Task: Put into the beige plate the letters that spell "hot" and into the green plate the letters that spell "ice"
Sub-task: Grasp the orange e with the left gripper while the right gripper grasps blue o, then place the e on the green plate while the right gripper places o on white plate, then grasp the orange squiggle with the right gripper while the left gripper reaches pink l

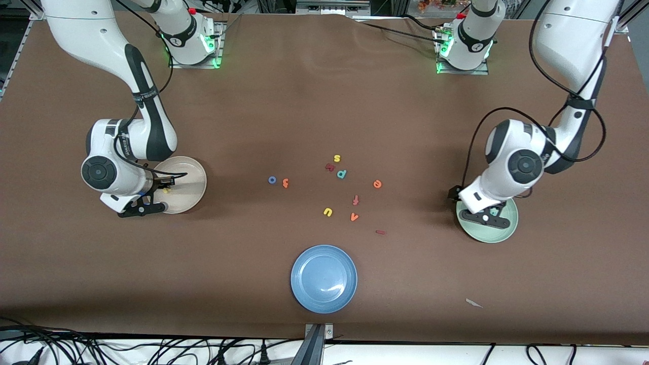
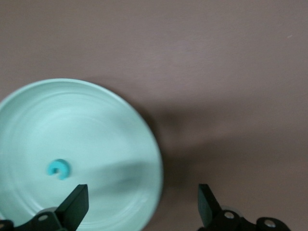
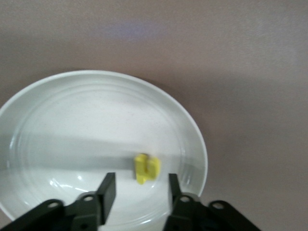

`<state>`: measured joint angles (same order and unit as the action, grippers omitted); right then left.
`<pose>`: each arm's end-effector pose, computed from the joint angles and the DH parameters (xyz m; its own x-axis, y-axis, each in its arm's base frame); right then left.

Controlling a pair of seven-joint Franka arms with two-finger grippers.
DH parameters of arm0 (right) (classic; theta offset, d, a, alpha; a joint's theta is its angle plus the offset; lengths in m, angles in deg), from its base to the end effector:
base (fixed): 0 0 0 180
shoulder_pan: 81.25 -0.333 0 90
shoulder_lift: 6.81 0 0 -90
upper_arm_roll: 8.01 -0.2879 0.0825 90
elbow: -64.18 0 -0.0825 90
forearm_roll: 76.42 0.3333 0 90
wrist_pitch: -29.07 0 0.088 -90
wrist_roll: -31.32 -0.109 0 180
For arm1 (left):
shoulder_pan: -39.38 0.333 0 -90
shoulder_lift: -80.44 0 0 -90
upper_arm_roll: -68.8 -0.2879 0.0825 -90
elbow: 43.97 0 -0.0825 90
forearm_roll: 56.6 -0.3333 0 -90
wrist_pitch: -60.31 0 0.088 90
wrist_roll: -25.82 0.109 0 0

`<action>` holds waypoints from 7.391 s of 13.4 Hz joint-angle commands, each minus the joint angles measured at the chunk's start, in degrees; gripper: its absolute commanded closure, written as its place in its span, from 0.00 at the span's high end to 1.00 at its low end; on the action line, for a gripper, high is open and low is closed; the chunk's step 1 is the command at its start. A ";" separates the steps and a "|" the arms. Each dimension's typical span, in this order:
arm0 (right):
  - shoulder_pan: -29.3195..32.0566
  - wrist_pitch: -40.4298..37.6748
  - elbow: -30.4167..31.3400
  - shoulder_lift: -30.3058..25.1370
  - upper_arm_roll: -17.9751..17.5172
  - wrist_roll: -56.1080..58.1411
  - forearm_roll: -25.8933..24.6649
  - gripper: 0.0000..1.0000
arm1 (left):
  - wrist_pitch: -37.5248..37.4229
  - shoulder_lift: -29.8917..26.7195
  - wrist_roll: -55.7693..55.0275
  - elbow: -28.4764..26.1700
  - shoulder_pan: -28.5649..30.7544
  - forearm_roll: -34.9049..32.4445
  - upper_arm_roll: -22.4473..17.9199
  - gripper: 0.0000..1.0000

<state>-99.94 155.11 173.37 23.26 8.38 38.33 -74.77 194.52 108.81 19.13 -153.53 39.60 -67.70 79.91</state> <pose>0.5579 0.0289 0.2267 0.9639 0.1493 -0.2204 0.1738 -0.9801 0.0962 0.5668 -0.1006 0.2453 0.9807 -0.1894 -0.0483 -0.1916 -0.9804 -0.0457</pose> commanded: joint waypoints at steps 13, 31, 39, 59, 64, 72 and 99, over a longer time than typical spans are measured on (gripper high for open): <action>-6.96 4.12 -0.11 -1.60 -14.98 -33.09 7.32 0.99 | 3.60 4.67 -34.52 0.13 -9.17 -1.73 8.48 1.00; -14.10 17.23 -0.73 5.35 -15.07 -36.72 7.58 0.68 | 3.43 11.00 -44.72 5.14 -14.98 -6.39 7.78 0.71; -14.36 17.23 -0.73 5.70 -15.07 -36.72 7.58 0.41 | 2.90 10.92 -45.60 5.14 -15.24 -6.39 7.87 0.64; -14.27 -5.18 -0.29 -3.53 4.16 -18.80 5.56 0.12 | 2.55 10.65 -46.13 5.32 -15.16 -6.39 7.95 0.31; -13.83 -4.66 1.29 -1.60 5.76 -15.80 5.56 0.12 | 2.55 10.56 -45.61 6.46 -14.72 -6.47 7.87 0.29; -13.39 -0.26 4.98 -1.15 5.76 -14.13 5.56 0.12 | -3.50 9.16 -35.60 9.01 -9.36 -6.48 7.78 0.28; -10.32 -5.19 -3.10 -2.74 -5.30 -27.11 7.58 0.99 | -9.84 5.56 13.11 8.92 16.57 -7.27 8.04 1.00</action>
<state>-110.32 150.47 171.01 21.30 5.96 16.29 -67.82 185.43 115.49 32.43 -144.03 56.03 -72.57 87.37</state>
